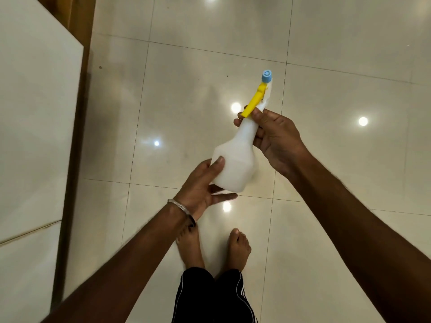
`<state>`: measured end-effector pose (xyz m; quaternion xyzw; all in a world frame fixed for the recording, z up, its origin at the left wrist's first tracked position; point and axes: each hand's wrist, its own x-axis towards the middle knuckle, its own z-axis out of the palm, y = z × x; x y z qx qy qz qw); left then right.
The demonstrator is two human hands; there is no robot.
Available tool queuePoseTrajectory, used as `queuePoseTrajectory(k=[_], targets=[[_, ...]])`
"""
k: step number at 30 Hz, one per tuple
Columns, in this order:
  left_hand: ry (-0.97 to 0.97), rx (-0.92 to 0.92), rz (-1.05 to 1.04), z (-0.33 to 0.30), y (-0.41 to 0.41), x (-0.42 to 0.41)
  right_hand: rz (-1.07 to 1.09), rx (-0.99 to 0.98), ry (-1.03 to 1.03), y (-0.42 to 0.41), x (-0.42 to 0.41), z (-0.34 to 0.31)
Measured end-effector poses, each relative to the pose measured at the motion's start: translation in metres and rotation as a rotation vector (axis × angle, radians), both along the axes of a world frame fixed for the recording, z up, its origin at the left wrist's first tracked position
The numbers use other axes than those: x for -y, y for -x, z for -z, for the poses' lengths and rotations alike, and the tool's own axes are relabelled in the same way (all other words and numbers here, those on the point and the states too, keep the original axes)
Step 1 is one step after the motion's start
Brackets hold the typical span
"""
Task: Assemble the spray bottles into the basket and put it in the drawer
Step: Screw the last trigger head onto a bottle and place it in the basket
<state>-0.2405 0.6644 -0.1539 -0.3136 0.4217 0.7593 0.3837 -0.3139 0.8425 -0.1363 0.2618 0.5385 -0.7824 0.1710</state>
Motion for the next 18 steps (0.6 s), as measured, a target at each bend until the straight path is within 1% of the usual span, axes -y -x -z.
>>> queuePoseTrajectory(k=[1, 3, 4, 5, 6, 7, 8, 9, 10, 11, 12, 13, 15, 16, 18], targets=[[0.17, -0.094, -0.01, -0.001, 0.0, -0.004, 0.007, 0.016, -0.042, 0.0, -0.001, 0.0], [0.552, -0.346, 0.031, -0.002, -0.001, -0.011, 0.057, 0.053, -0.133, -0.004, -0.002, 0.003], [0.692, -0.447, 0.053, -0.002, -0.002, -0.013, 0.094, 0.068, -0.153, -0.007, -0.001, 0.005], [0.761, -0.517, 0.055, -0.003, -0.003, -0.016, 0.131, 0.078, -0.154, -0.009, -0.001, 0.006], [0.767, -0.547, 0.042, -0.005, -0.003, -0.019, 0.165, 0.081, -0.146, -0.01, -0.001, 0.006], [0.705, -0.525, 0.001, -0.006, -0.004, -0.02, 0.193, 0.076, -0.131, -0.009, -0.002, 0.006], [0.59, -0.45, -0.069, -0.008, -0.003, -0.02, 0.21, 0.063, -0.112, -0.008, -0.004, 0.005], [0.425, -0.316, -0.153, -0.009, -0.001, -0.018, 0.213, 0.042, -0.091, -0.007, -0.006, 0.004], [0.244, -0.144, -0.204, -0.009, 0.002, -0.015, 0.203, 0.017, -0.072, -0.006, -0.007, 0.003], [0.098, 0.004, -0.198, -0.007, 0.003, -0.012, 0.187, -0.005, -0.06, -0.005, -0.008, 0.003], [0.002, 0.09, -0.15, -0.007, 0.003, -0.008, 0.171, -0.021, -0.051, -0.005, -0.008, 0.002], [-0.062, 0.112, -0.114, -0.007, 0.003, -0.004, 0.161, -0.029, -0.042, -0.005, -0.008, 0.002], [-0.104, 0.042, -0.144, -0.006, 0.002, -0.004, 0.184, -0.012, -0.025, -0.005, -0.007, 0.003], [-0.095, -0.02, -0.193, -0.005, 0.001, -0.006, 0.216, 0.013, -0.02, -0.004, -0.007, 0.003], [0.011, -0.156, -0.249, -0.007, 0.001, -0.009, 0.276, 0.061, -0.016, -0.004, -0.006, 0.005]])
